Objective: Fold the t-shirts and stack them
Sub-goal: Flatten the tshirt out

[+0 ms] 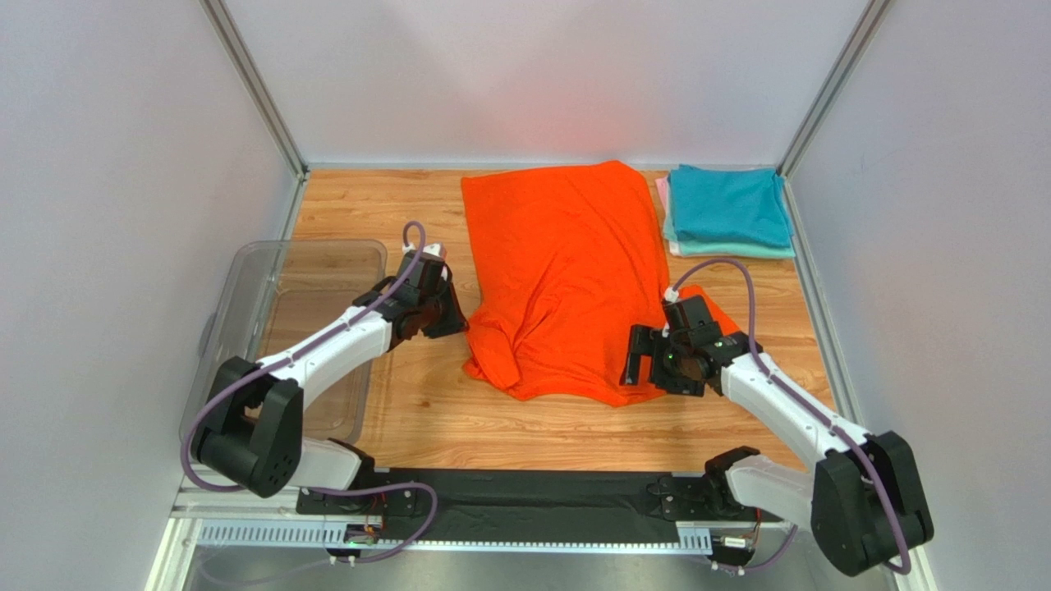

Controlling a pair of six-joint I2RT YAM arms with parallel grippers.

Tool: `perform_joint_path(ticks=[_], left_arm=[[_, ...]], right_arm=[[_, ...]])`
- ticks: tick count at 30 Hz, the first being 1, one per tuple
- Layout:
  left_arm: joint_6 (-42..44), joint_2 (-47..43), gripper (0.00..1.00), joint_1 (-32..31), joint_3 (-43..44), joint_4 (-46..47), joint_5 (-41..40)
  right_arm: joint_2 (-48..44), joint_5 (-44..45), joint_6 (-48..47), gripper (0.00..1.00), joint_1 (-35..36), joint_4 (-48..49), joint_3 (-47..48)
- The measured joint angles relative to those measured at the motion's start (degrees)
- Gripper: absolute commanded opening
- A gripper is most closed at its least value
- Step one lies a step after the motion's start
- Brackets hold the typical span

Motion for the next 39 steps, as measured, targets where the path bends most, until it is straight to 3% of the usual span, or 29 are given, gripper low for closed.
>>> perform_joint_path(ticks=[9, 10, 13, 16, 19, 22, 29, 34, 39], left_arm=[[8.0, 0.9, 0.16, 7.0, 4.2, -4.2, -6.7], [9.2, 1.6, 0.24, 7.4, 5.1, -4.1, -7.2], [14.4, 6.0, 0.68, 7.8, 10.1, -4.7, -7.9], [16.6, 8.7, 0.79, 7.8, 13.0, -5.0, -6.8], [17.1, 8.7, 0.84, 7.8, 13.1, -5.5, -5.3], [17.0, 7.7, 1.0, 7.8, 13.1, -5.9, -2.6], [15.4, 0.7, 1.0, 4.2, 9.6, -1.8, 8.2], [12.1, 3.9, 1.0, 1.1, 4.0, 5.9, 18.4], [9.5, 8.2, 1.0, -1.2, -2.0, 9.4, 22.6]], right_arm=[[1.8, 1.9, 0.7, 1.0, 0.0, 0.7, 0.1], [1.6, 2.1, 0.7, 1.0, 0.0, 0.6, 0.1], [0.9, 2.5, 0.7, 1.0, 0.0, 0.1, 0.1], [0.3, 2.8, 0.6, 1.0, 0.0, -0.3, 0.2], [-0.7, 2.9, 0.3, 1.0, 0.0, -1.8, 0.8], [-2.2, 3.0, 0.2, 1.0, 0.0, -3.0, 1.6], [-5.2, 3.3, 0.6, 1.0, 0.0, -3.3, 1.9], [-4.7, 3.0, 0.8, 1.0, 0.0, -2.2, 1.9], [-1.1, 1.9, 0.8, 1.0, 0.0, 0.3, 1.9]])
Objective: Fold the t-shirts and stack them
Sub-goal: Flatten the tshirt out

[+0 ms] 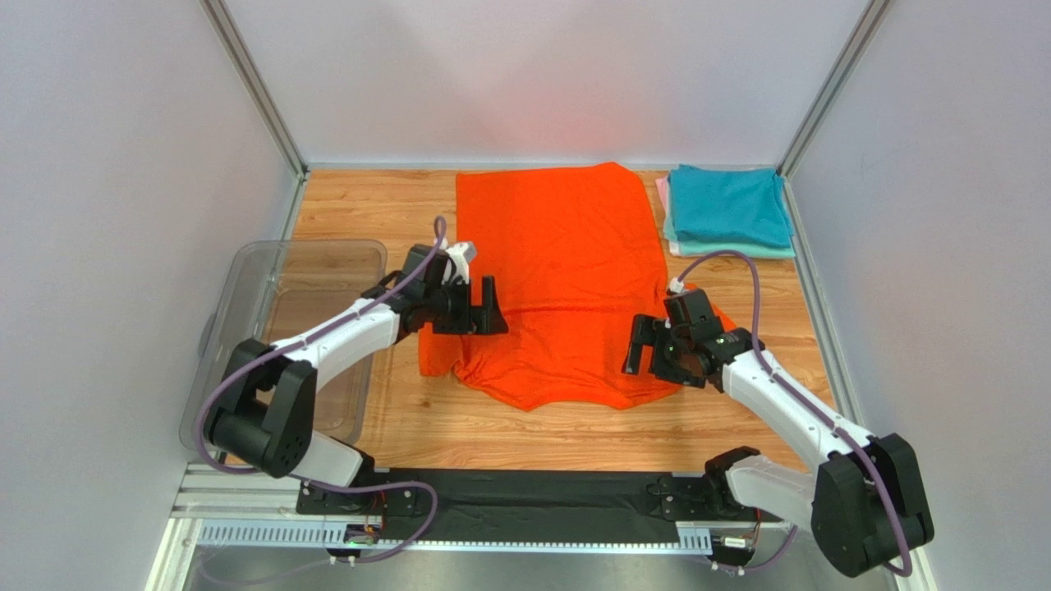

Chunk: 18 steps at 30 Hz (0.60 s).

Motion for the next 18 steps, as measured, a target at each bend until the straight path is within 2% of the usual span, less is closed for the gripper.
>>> perform_joint_path(ticks=[5, 10, 13, 18], left_arm=[[-1.0, -0.4, 1.0, -2.1, -4.6, 3.0, 1.7], [-3.4, -7.3, 1.0, -4.8, -12.2, 7.3, 0.9], [-6.1, -13.5, 1.0, -8.3, -18.0, 9.5, 0.1], [-13.5, -21.1, 1.0, -20.4, -24.7, 11.7, -1.0]], right_arm=[[4.5, -0.1, 0.0, 1.0, 0.0, 1.4, 0.7], [9.0, 0.3, -0.3, 1.0, 0.0, 2.1, 4.0], [12.3, 1.1, -0.8, 1.0, 0.0, 2.7, 6.3], [18.4, 2.4, -1.4, 1.0, -0.2, 3.7, 9.9]])
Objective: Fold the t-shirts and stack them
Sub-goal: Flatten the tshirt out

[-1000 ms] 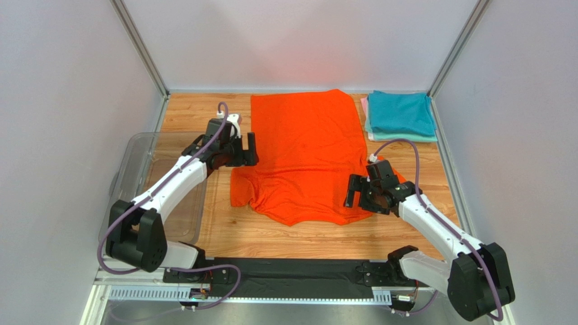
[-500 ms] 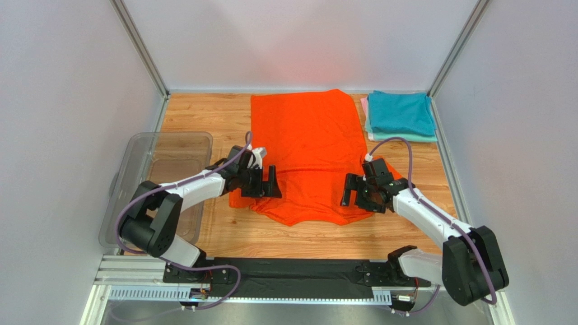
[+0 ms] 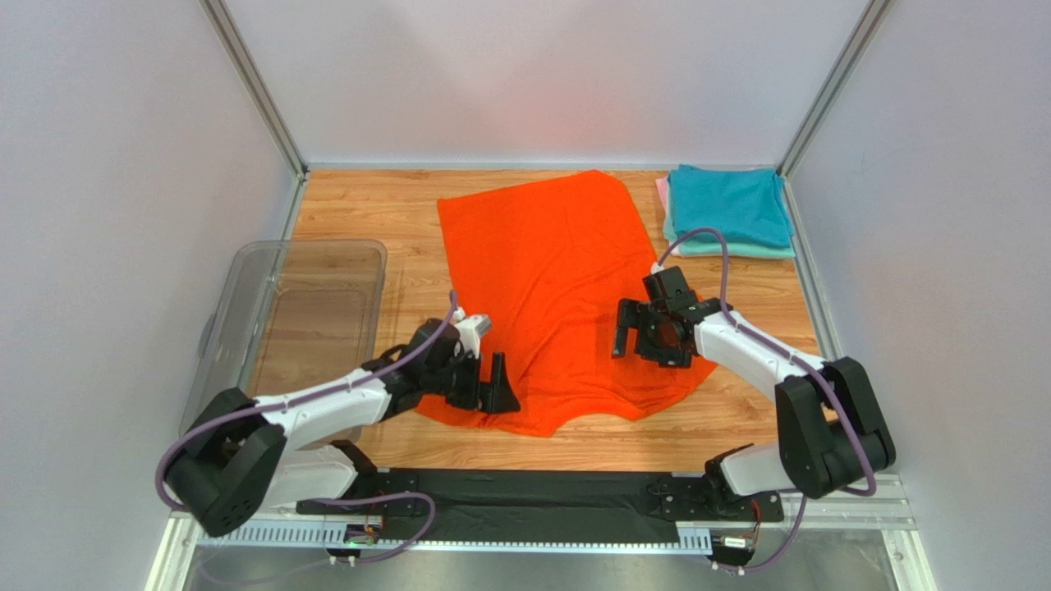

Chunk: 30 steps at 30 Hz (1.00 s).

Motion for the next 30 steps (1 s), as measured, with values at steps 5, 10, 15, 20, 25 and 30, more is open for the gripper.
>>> perform_joint_path(ticks=[5, 10, 15, 20, 25, 30], left_arm=[[-7.7, -1.9, 1.0, -12.4, -1.6, 1.4, -3.5], [-11.4, 4.3, 1.0, -21.5, 1.1, 5.1, -5.2], [-11.1, 19.5, 1.0, -24.0, 9.3, 14.2, -1.9], [-7.7, 33.2, 1.0, -24.2, 21.3, 16.9, 5.9], [-2.1, 39.3, 1.0, -24.6, 31.7, 10.0, 9.6], [3.7, 39.2, 1.0, -24.9, 37.2, 1.3, 6.7]], right_arm=[[7.5, -1.0, -0.8, 1.0, -0.2, 0.5, 6.5], [14.2, -3.4, -2.6, 1.0, 0.0, 1.9, 13.6], [21.1, -5.4, -5.2, 1.0, 1.1, 2.5, 22.0], [29.2, -7.7, -7.6, 1.0, 2.3, 2.7, 32.7], [35.3, -8.5, -11.0, 1.0, 2.8, -0.7, 42.6], [34.8, -7.6, -12.9, 1.0, 2.2, -5.0, 44.7]])
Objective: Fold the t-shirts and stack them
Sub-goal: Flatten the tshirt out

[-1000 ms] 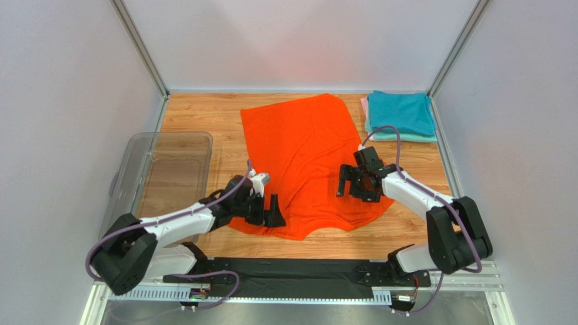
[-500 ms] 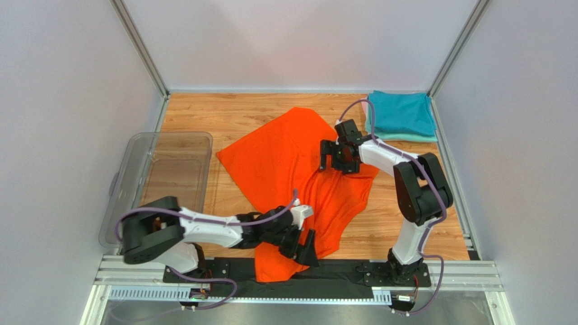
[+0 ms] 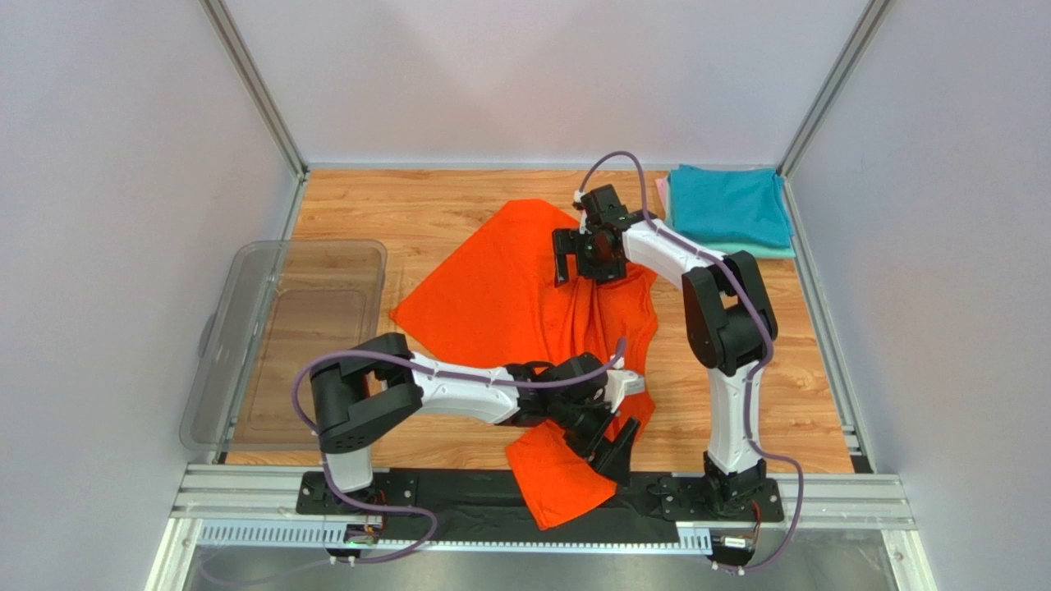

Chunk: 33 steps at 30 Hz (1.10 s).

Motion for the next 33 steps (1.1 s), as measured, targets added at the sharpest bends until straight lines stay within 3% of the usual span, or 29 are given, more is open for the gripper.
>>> perform_joint_path(ticks=[6, 13, 18, 22, 28, 33], left_arm=[[2.9, -9.2, 1.0, 0.0, -0.5, -4.9, -5.5], [2.8, -30.2, 1.0, 1.2, -10.6, -11.0, -17.6], [1.7, -43.0, 1.0, 10.8, -19.1, -15.6, -24.3], [1.9, -50.9, 1.0, 20.3, -22.7, -17.6, -29.8], [2.9, -49.9, 1.0, 30.6, -22.9, -15.9, -33.9], [1.7, -40.8, 1.0, 37.4, -22.8, -15.1, -31.7]], right_arm=[[-10.6, 3.2, -0.2, 1.0, -1.9, -3.7, -2.3], [-35.2, 7.4, 4.4, 1.0, -2.3, -4.0, -17.3], [-49.4, 6.6, 10.2, 1.0, 0.5, -3.8, -35.6], [-57.4, 3.8, 15.9, 1.0, 7.7, -1.3, -47.7], [-57.2, 3.5, 24.2, 1.0, 20.2, 4.5, -56.5], [-52.1, 6.7, 28.4, 1.0, 23.6, 7.7, -57.0]])
